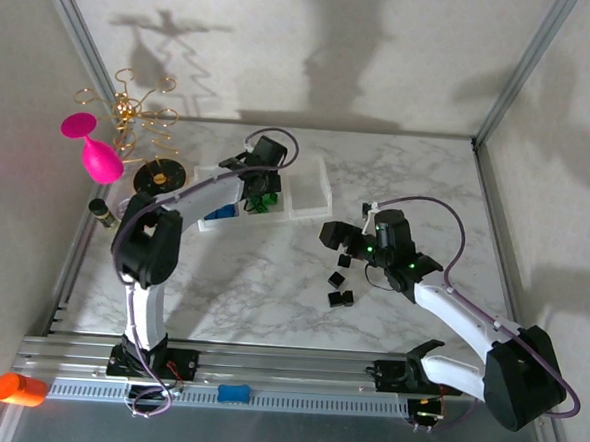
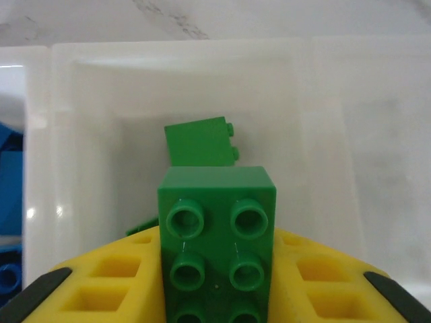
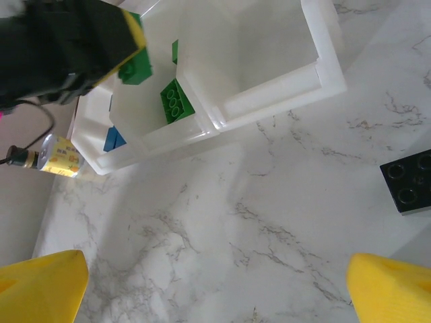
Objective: Sort the legos into containers by color
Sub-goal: Place the lego in the container, then pick up the lego from the center of the table.
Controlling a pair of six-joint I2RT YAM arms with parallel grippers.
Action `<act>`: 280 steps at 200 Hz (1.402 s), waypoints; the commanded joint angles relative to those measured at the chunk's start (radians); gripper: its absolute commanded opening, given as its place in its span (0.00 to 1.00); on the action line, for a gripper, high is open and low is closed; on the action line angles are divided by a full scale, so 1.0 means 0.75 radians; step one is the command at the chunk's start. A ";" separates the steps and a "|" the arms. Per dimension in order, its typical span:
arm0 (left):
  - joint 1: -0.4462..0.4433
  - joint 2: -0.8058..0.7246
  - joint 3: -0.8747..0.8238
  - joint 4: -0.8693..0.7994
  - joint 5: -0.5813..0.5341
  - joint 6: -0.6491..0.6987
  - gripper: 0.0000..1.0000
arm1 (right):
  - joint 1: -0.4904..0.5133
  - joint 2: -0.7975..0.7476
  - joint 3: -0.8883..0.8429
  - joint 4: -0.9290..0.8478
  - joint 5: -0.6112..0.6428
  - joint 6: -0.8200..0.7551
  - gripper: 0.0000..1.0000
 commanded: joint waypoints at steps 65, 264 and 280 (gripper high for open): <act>0.051 0.118 0.123 -0.049 -0.021 0.046 0.45 | 0.008 0.018 0.062 -0.022 0.060 -0.062 0.99; -0.188 -0.692 -0.613 0.208 0.227 -0.001 0.70 | 0.007 0.414 0.399 -0.499 0.451 -0.347 0.94; -0.207 -0.724 -0.661 0.216 0.235 -0.011 0.74 | 0.001 0.465 0.423 -0.481 0.454 -0.383 0.91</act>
